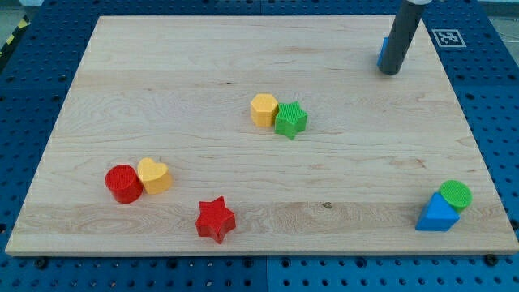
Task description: Place the arm close to the blue cube
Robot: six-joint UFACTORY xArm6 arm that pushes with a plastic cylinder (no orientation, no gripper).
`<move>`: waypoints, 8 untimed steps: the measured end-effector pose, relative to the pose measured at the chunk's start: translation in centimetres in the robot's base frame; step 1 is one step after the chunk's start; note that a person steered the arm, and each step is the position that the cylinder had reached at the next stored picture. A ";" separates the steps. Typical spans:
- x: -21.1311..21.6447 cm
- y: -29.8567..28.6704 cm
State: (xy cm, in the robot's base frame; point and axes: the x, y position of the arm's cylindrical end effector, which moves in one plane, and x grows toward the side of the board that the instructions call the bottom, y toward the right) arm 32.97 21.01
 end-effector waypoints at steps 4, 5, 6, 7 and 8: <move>-4.2 1.8; -2.2 2.2; 3.3 4.1; 5.1 4.9; 5.2 5.0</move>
State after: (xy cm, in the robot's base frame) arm 38.18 25.98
